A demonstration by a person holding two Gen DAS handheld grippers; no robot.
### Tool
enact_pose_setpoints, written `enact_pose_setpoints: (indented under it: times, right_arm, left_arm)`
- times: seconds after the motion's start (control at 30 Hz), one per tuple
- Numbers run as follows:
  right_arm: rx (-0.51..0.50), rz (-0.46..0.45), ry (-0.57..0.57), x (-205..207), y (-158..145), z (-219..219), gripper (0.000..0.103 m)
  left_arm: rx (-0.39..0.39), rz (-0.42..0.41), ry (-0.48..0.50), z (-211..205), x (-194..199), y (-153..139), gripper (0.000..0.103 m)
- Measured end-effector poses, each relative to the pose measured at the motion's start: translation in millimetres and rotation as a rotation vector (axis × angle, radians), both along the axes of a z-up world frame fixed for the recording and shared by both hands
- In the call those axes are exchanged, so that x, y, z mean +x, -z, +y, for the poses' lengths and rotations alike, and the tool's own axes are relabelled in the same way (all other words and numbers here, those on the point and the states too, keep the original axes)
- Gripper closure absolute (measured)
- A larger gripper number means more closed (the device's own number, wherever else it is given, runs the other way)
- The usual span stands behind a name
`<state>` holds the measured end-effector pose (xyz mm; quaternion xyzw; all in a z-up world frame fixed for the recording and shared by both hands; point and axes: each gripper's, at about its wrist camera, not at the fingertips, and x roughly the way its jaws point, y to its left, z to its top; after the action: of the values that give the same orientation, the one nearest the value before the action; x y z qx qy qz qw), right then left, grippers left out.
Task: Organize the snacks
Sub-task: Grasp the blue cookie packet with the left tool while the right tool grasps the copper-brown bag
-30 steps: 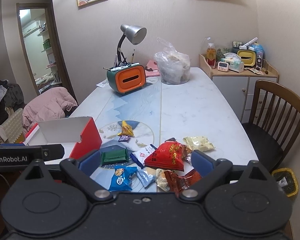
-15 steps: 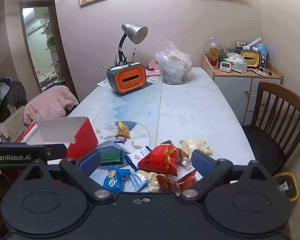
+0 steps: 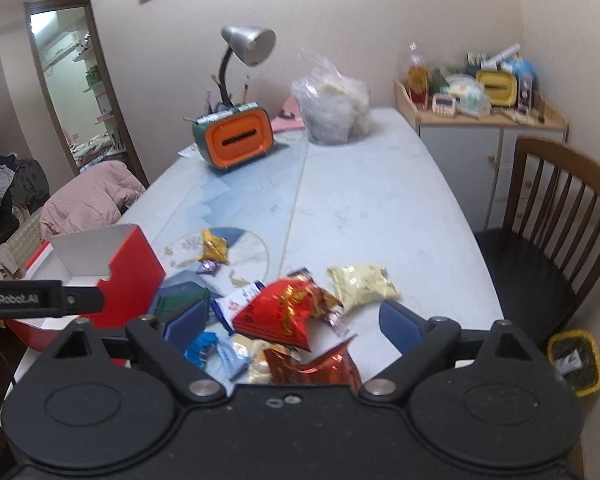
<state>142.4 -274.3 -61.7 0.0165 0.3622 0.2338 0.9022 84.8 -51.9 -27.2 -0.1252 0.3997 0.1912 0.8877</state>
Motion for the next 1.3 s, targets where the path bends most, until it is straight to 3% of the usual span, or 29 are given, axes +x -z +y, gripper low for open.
enact_pose_setpoints:
  times: [0.2, 0.47, 0.57, 0.97, 1.17, 1.23, 1.3]
  right_arm:
    - [-0.005, 0.075, -0.027, 18, 27, -13, 0.014]
    - [-0.039, 0.213, -0.118, 38, 68, -7, 0.017]
    - [-0.102, 0.239, -0.144, 40, 86, 5, 0.017]
    - [-0.312, 0.187, -0.257, 37, 116, 41, 0.014]
    - [-0.369, 0.163, -0.270, 40, 125, 46, 0.015]
    - [-0.371, 0.159, -0.273, 41, 127, 47, 0.016]
    - [-0.367, 0.159, -0.280, 42, 128, 46, 0.017]
  left_arm:
    - [-0.017, 0.043, -0.059, 5, 6, 17, 0.004]
    - [-0.057, 0.104, -0.023, 12, 22, 41, 0.004]
    - [-0.061, 0.126, -0.018, 15, 27, 52, 0.005]
    - [-0.067, 0.210, 0.127, 16, 57, 99, 0.005]
    - [-0.139, 0.239, 0.143, 26, 75, 119, 0.005]
    - [-0.125, 0.250, 0.158, 24, 79, 122, 0.005]
    - [-0.112, 0.256, 0.183, 20, 82, 125, 0.012]
